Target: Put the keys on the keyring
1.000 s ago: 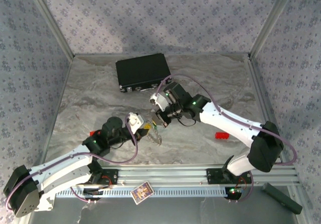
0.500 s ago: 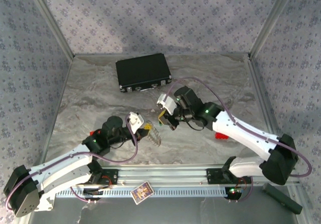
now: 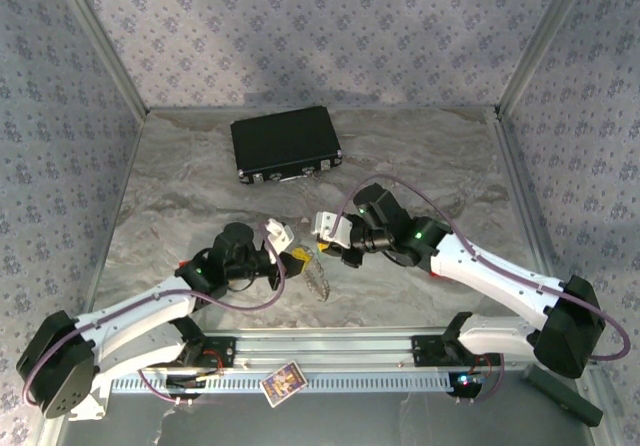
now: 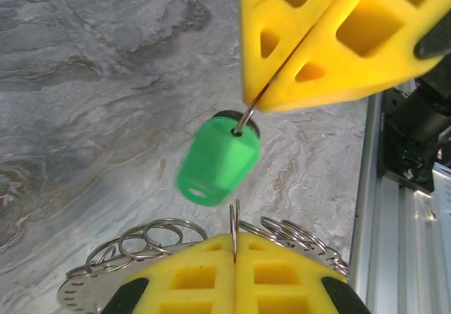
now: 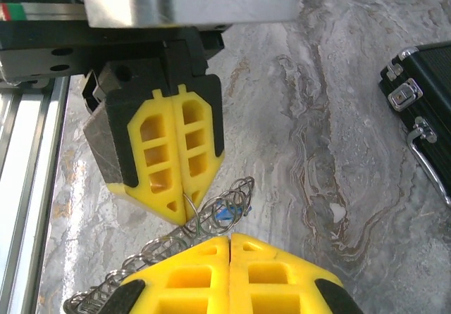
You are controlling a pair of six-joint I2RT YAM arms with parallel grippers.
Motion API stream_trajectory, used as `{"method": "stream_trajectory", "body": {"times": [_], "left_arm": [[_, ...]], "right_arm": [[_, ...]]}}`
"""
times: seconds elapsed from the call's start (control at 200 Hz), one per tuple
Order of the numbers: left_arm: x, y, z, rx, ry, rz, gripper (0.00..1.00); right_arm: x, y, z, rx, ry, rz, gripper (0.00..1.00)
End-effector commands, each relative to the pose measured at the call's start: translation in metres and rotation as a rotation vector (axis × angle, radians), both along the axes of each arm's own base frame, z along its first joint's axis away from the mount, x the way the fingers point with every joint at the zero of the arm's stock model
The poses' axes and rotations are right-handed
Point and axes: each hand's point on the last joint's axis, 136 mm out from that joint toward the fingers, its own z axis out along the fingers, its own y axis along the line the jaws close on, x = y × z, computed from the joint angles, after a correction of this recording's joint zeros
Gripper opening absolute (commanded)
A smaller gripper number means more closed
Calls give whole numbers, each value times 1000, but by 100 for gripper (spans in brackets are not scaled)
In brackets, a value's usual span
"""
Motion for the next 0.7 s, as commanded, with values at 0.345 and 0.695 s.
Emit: {"method": "stream_trajectory", "body": {"times": [0.345,0.695], "left_arm": [[-3,-19,38,-103,-27,-103,0],[-3,-19,38,-98,-25,-104,0]], "right_arm": [[-29,0,0,-21,-76,137,0],[-15,-10,-2,-70,-154,43,0]]}}
